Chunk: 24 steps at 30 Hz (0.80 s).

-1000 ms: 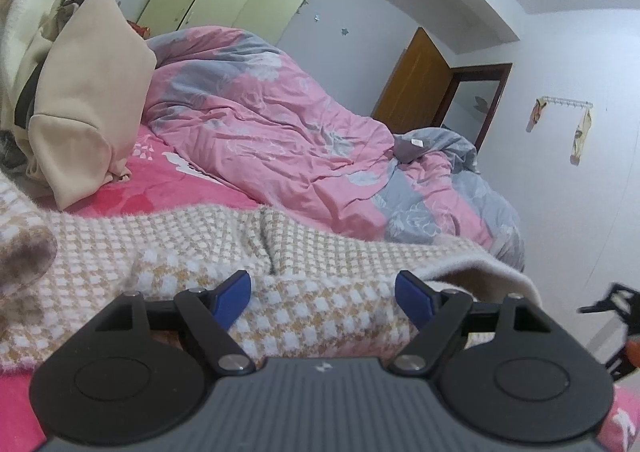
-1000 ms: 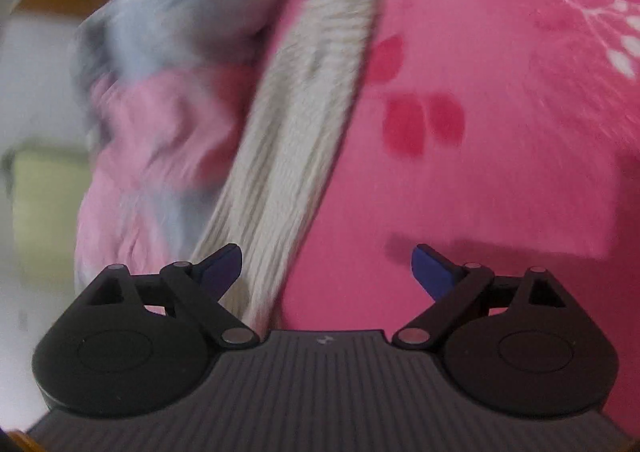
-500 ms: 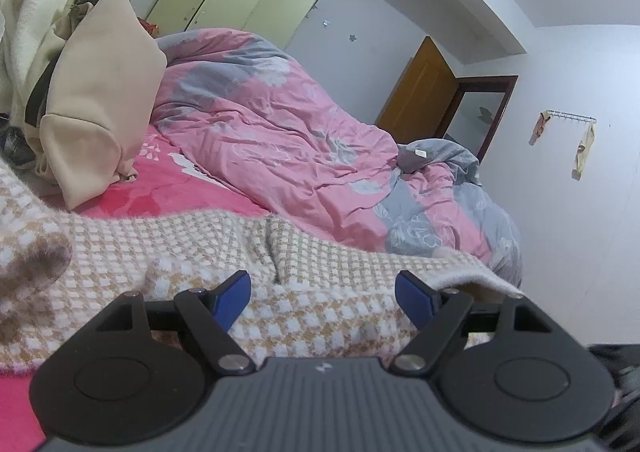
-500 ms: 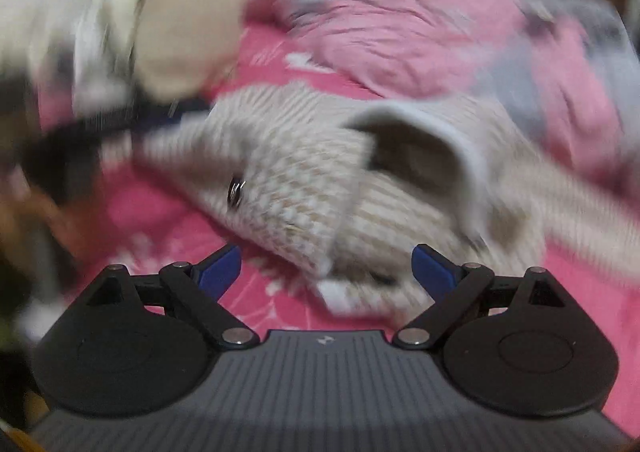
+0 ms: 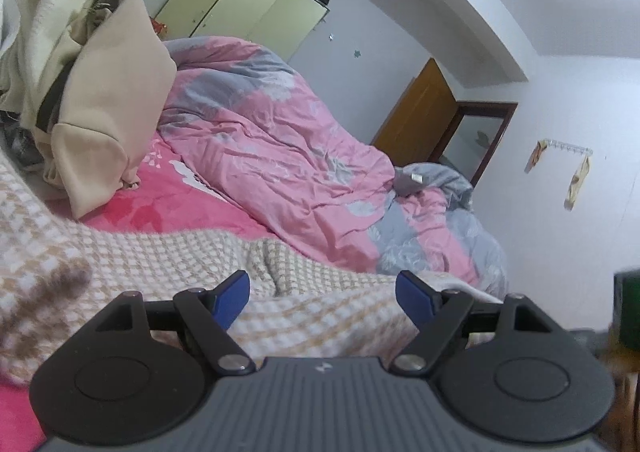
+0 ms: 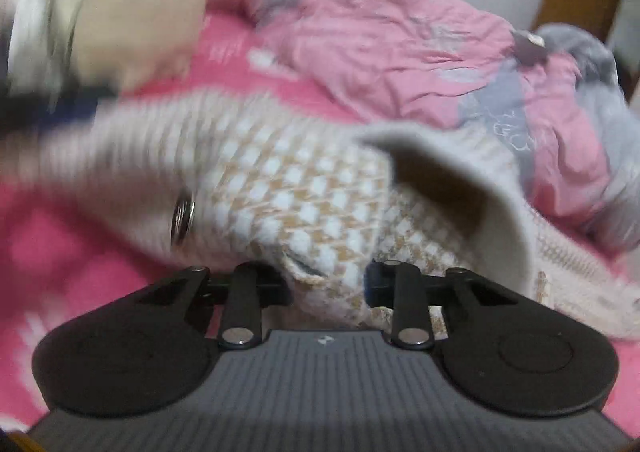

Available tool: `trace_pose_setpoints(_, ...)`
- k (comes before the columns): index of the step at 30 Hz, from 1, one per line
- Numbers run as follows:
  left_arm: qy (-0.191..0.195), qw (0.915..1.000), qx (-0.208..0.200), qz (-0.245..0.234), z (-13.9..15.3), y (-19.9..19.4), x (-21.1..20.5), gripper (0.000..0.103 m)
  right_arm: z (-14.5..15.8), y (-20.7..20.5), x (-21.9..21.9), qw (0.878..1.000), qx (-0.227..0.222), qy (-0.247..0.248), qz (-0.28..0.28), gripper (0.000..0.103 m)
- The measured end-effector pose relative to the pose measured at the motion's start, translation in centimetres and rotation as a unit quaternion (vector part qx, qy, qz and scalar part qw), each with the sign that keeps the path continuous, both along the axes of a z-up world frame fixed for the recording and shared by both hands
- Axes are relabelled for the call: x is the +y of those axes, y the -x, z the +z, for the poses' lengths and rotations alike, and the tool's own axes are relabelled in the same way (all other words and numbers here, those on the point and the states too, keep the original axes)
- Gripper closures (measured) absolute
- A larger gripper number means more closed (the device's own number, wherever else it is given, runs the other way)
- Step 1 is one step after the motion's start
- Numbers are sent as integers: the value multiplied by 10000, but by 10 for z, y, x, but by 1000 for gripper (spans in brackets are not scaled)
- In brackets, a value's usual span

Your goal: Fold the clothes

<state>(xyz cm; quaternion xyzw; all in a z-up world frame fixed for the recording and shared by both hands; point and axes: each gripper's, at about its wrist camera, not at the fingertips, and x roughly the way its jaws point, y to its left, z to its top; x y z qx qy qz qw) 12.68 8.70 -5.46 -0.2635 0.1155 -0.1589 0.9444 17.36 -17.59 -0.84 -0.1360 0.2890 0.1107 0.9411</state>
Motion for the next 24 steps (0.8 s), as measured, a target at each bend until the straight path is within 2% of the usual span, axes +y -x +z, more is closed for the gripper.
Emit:
trace_pose_setpoints(4, 52, 9997, 223, 91, -5, -8, 5, 20, 29, -39, -28, 9942, 77, -1058, -194, 80)
trace_pose_setpoints(9, 111, 9982, 547, 200, -11, -21, 10, 21, 20, -108, -49, 9738, 532, -2156, -487, 80)
trace_pose_setpoints(11, 95, 9977, 620, 248, -14, -25, 11, 21, 5, -132, -52, 9690, 745, -2277, -601, 78)
trace_pose_setpoints(15, -62, 9983, 514, 254, -14, -25, 8, 20, -32, -158, -45, 9742, 1033, -1910, -622, 78)
trace_pose_setpoints(17, -128, 9987, 477, 161, -13, -24, 6, 20, -37, -158, -45, 9735, 1030, -1945, -618, 76)
trace_pose_setpoints(21, -95, 9984, 542, -96, -14, -22, 4, 17, -17, -128, -63, 9651, 890, -2384, -614, 68)
trace_pose_setpoints(23, -81, 9979, 603, -228, -14, -21, 2, 17, -3, -101, -77, 9575, 771, -2710, -617, 53)
trace_pose_setpoints(24, -73, 9974, 639, -330, -14, -20, 2, 17, 4, -84, -86, 9519, 715, -2914, -615, 52)
